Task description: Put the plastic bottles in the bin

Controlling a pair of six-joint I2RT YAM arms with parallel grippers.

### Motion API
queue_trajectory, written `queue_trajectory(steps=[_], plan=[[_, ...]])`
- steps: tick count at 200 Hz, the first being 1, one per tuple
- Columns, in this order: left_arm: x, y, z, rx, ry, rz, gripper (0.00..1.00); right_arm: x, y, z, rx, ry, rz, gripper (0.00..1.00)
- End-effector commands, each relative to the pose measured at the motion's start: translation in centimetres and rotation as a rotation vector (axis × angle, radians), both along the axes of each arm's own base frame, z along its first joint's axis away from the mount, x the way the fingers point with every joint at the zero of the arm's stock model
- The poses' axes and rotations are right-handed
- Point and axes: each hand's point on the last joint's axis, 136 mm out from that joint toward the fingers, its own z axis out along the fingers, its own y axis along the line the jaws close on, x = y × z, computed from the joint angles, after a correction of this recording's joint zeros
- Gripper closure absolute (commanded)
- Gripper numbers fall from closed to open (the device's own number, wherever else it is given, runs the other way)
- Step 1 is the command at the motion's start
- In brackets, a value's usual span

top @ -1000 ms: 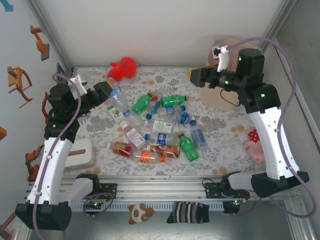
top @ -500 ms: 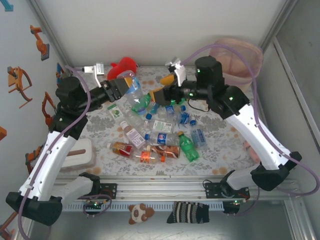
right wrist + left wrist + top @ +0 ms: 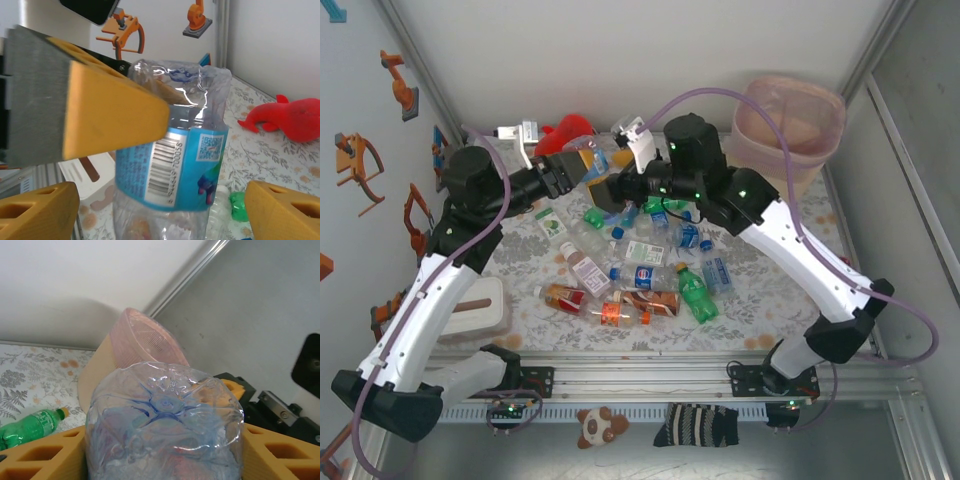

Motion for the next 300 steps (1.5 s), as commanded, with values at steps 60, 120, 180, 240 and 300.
queue_trajectory(steps=[60,120,180,240,300], plan=[[-0.5,-0.2,2.3,-0.02,-0.08,-0.011,0.35,1.0,1.8,0.3,0.024,0.015,-0.013,0.26],[-0.7,-0.1,2.5,-0.023,-0.092,-0.006,0.31,1.2,1.6,0.5,0.028,0.023,-0.034,0.42],[-0.9,0.5,2.7,-0.009,-0.102,0.023,0.21,1.5,1.0,1.2,0.037,0.028,-0.067,0.49],[-1.2,3.2,1.8,0.099,-0.113,0.164,0.12,3.7,-1.8,2.0,0.029,0.02,-0.174,0.52],[-1.5,4.9,-1.4,0.21,-0.055,0.235,0.12,9.0,-10.1,3.7,0.065,0.046,-0.392,0.53]])
